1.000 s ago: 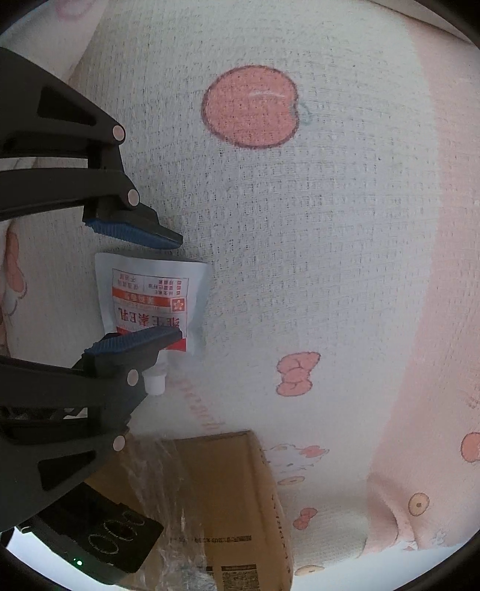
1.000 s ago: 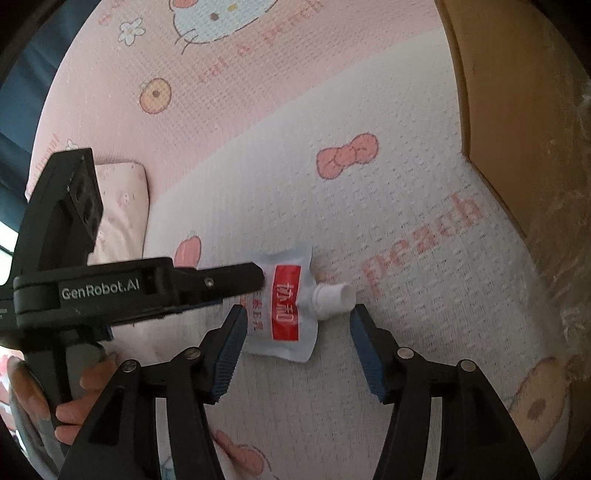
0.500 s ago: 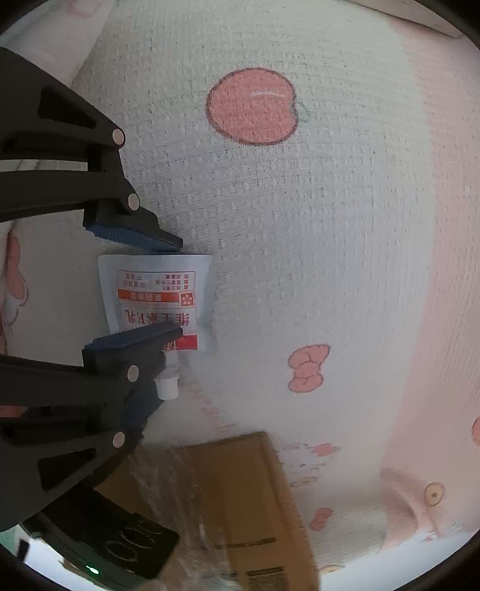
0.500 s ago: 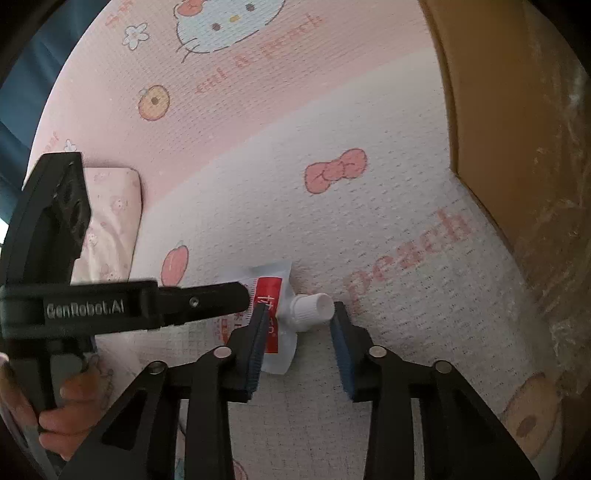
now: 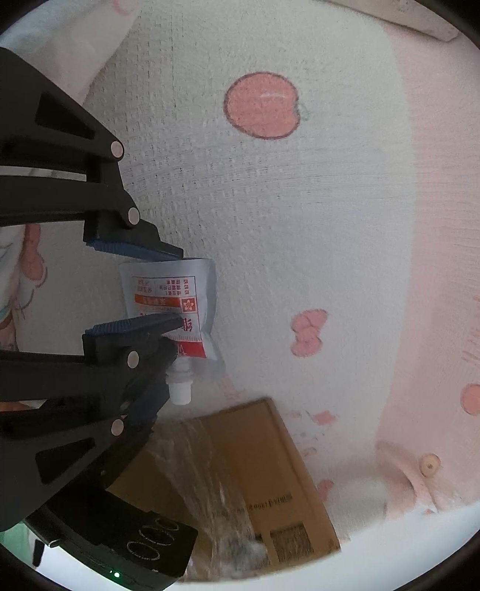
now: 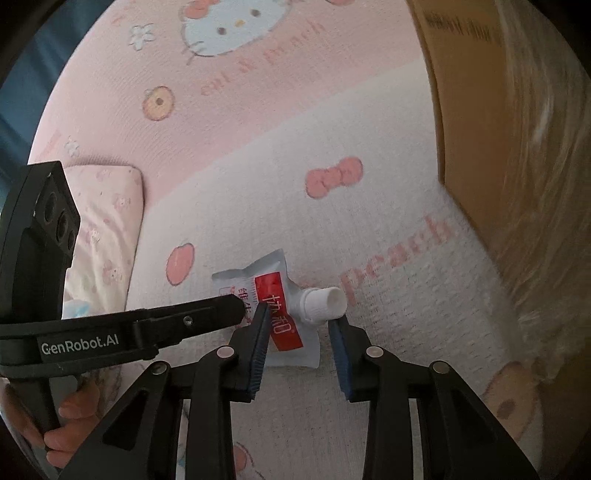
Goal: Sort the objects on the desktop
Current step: 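Carry the held pouch with the left tool over the cardboard box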
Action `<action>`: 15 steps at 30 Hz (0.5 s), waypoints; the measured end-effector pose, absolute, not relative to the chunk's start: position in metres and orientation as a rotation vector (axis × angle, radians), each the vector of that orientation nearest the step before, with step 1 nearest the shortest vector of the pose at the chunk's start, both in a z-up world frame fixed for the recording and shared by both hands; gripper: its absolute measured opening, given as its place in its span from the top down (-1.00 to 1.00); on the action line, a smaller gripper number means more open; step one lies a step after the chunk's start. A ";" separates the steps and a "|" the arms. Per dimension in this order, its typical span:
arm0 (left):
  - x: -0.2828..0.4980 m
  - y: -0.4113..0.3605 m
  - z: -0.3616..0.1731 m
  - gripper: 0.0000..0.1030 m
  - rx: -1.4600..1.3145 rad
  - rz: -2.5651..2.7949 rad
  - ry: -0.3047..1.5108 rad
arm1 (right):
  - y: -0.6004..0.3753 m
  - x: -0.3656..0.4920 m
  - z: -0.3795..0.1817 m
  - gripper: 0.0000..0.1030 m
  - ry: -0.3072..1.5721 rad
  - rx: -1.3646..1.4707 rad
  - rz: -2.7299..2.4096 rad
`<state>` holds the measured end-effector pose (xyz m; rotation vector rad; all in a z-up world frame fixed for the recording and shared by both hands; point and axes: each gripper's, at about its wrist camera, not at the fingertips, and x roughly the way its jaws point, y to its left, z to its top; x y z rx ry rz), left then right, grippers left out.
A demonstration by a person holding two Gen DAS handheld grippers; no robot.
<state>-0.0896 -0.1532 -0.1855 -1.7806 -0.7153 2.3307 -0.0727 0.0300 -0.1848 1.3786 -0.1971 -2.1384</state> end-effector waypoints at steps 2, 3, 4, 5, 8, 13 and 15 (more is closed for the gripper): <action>-0.086 -0.157 -0.176 0.38 -1.722 2.351 -0.744 | 0.029 -0.069 -0.171 0.44 -0.155 1.333 -2.157; -0.084 -0.158 -0.171 0.38 -1.686 2.365 -0.753 | 0.029 -0.068 -0.165 0.45 -0.148 1.315 -2.163; -0.081 -0.159 -0.164 0.38 -1.644 2.381 -0.758 | 0.031 -0.067 -0.157 0.48 -0.146 1.288 -2.174; -0.079 -0.160 -0.157 0.38 -1.604 2.395 -0.762 | 0.032 -0.066 -0.150 0.49 -0.150 1.269 -2.180; -0.072 -0.162 -0.137 0.38 -1.496 2.425 -0.769 | 0.038 -0.065 -0.130 0.50 -0.169 1.219 -2.191; -0.070 -0.154 -0.103 0.38 -1.371 2.452 -0.778 | 0.045 -0.056 -0.093 0.50 -0.094 1.123 -2.255; -0.066 -0.148 -0.090 0.38 -1.335 2.479 -0.748 | 0.044 -0.052 -0.079 0.50 -0.052 1.085 -2.278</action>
